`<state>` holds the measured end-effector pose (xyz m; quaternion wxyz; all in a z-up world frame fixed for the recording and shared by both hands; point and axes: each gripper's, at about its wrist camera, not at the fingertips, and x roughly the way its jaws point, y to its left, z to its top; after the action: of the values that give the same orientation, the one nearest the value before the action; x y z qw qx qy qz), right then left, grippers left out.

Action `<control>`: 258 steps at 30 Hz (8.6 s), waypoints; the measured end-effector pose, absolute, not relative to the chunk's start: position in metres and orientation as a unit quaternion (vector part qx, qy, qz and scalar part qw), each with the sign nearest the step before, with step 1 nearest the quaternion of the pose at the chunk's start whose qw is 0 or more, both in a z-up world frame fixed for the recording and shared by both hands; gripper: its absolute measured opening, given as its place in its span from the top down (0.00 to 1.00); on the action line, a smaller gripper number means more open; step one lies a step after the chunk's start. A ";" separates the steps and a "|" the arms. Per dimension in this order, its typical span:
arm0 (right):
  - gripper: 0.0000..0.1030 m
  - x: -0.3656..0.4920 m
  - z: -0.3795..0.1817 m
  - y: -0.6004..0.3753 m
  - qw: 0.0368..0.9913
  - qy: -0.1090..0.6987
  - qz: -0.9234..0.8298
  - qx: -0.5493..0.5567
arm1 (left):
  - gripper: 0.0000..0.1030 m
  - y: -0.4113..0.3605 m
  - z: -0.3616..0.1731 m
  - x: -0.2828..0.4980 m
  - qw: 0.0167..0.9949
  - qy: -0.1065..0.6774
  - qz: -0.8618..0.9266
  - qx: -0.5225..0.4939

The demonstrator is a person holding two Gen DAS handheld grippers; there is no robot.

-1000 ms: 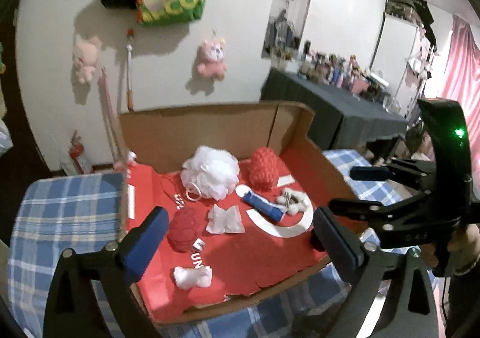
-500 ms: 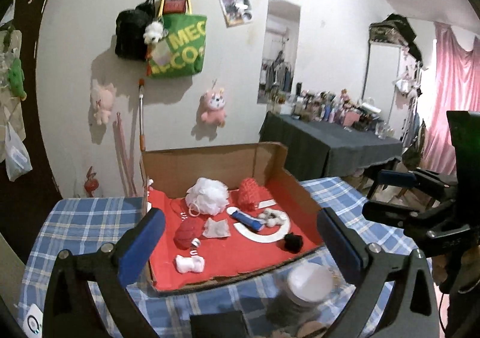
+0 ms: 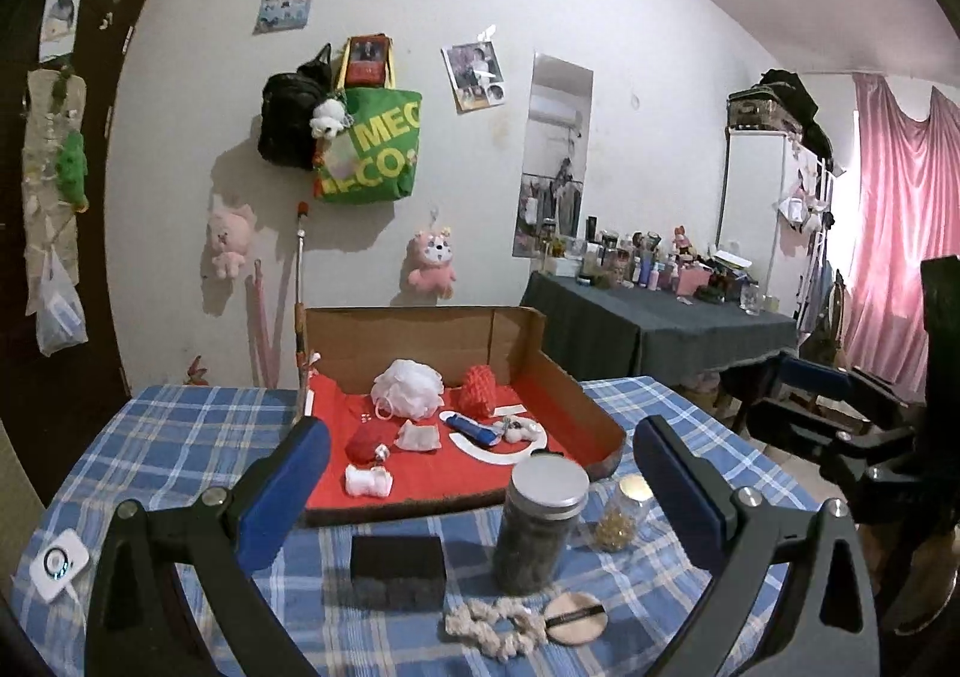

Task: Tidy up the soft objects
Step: 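Withdraw both tools from the box back toward the table items, then grasp the cream knitted scrunchie with the left tool while the right tool grasps the beige makeup puff, then lift the scrunchie and makeup puff and carry them toward the box, then lower the held scrunchie and makeup puff down into the box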

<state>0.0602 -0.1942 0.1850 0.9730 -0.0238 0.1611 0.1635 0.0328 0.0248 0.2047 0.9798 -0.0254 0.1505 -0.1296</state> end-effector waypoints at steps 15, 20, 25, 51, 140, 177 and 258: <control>0.02 0.017 0.114 -0.189 0.988 0.125 0.085 -0.017 | 0.00 0.016 0.140 -0.011 0.988 0.139 -0.059 -0.016; 0.02 0.022 0.087 -0.186 0.985 0.152 0.077 -0.015 | 0.00 0.014 0.116 -0.011 0.985 0.161 -0.055 -0.013; 0.02 0.032 0.064 -0.187 0.979 0.188 0.078 -0.008 | 0.00 0.015 0.094 -0.003 0.980 0.194 -0.048 -0.017; 0.02 0.057 0.019 -0.190 0.962 0.264 0.076 0.006 | 0.00 0.016 0.045 0.026 0.957 0.284 -0.044 -0.025; 0.88 0.107 0.029 -0.196 0.909 0.343 0.235 -0.033 | 0.84 0.033 0.060 0.085 0.906 0.384 -0.179 -0.019; 0.88 0.136 0.028 -0.266 0.917 0.372 0.144 -0.005 | 0.84 0.125 0.060 0.120 0.912 0.396 -0.094 -0.049; 0.87 0.349 0.076 -0.123 0.803 0.472 0.334 -0.146 | 0.84 0.003 0.088 0.316 0.837 0.482 -0.253 0.058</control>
<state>0.3490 -0.1232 0.0757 0.8028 -0.1464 0.4718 0.3339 0.3164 0.0033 0.0878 0.8367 0.0583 0.4825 -0.2526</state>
